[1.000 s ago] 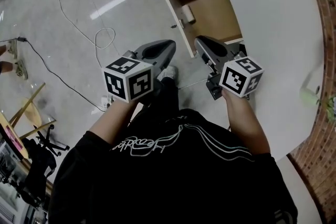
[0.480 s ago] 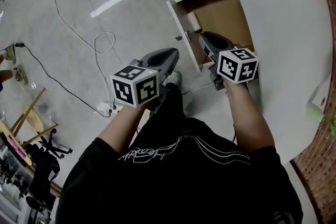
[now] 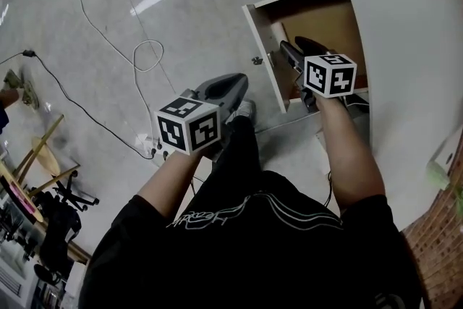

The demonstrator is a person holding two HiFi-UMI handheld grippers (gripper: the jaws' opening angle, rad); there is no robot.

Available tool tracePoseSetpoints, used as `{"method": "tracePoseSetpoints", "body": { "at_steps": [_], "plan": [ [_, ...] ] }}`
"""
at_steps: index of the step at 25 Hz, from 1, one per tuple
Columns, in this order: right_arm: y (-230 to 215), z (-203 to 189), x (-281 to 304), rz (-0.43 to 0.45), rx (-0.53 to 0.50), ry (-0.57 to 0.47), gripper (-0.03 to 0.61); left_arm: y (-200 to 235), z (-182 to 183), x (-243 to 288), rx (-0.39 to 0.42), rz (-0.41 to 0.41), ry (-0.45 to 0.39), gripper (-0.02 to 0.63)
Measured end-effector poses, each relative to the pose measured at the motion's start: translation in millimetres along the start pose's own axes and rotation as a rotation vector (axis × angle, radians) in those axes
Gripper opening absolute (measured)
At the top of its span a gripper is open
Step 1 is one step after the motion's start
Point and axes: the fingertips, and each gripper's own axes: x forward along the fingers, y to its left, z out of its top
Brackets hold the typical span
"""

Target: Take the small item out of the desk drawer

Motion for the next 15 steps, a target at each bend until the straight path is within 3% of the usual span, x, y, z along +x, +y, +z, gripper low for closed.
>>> {"method": "tracePoseSetpoints", "body": {
  "at_steps": [15],
  "plan": [
    [-32, -23, 73, -0.021, -0.129, 0.234, 0.201, 39, -12, -6, -0.08, 0.054, -0.001, 0.028]
  ]
}}
